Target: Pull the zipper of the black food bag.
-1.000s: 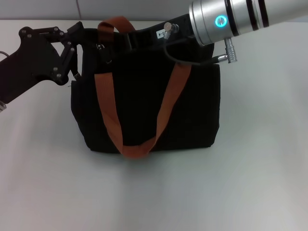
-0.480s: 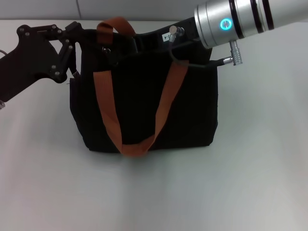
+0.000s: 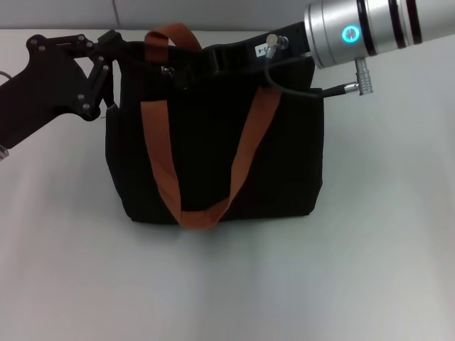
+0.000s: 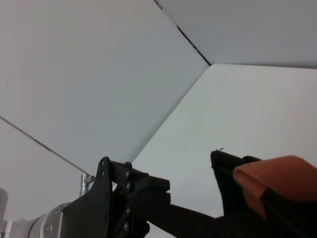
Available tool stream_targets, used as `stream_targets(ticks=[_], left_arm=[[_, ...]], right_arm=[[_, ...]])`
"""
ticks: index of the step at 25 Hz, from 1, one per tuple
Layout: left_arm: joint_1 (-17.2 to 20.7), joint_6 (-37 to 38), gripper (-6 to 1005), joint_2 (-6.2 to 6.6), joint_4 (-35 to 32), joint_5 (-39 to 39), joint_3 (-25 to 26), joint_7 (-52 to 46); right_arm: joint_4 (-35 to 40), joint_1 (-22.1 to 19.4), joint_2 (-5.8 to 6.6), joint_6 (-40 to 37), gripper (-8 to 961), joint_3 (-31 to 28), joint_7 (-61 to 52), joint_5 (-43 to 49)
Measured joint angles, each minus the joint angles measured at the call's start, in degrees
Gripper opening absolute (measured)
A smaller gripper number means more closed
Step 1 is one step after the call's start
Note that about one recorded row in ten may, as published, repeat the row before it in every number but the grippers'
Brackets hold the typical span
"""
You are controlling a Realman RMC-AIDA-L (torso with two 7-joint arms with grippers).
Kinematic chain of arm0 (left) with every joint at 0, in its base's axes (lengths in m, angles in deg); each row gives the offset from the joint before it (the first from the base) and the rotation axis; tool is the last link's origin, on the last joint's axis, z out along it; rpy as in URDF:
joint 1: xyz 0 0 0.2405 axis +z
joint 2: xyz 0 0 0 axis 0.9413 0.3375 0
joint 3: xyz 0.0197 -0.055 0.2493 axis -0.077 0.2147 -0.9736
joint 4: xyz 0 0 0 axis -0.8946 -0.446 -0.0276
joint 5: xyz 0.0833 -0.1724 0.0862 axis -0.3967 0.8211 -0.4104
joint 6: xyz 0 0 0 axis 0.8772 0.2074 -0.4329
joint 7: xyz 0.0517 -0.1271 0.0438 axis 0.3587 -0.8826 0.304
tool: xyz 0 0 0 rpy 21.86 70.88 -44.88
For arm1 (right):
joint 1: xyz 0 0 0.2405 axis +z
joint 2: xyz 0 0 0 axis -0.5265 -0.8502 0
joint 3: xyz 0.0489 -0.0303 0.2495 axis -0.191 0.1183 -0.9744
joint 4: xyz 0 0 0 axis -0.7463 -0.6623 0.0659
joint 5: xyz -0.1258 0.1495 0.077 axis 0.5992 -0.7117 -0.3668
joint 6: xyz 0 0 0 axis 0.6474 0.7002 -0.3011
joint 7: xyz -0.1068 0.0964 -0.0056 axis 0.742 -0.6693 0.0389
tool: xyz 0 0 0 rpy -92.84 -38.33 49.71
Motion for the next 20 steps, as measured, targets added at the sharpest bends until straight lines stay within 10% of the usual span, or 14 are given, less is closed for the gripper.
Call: stream_targets(ticks=[20], left_arm=[[-0.2, -1.0, 23, 0.0, -0.2, -0.1, 0.0, 0.0]], right_arm=[[9.8, -6.6, 0.1, -2.3, -3, -0.4, -4.5, 3.5]])
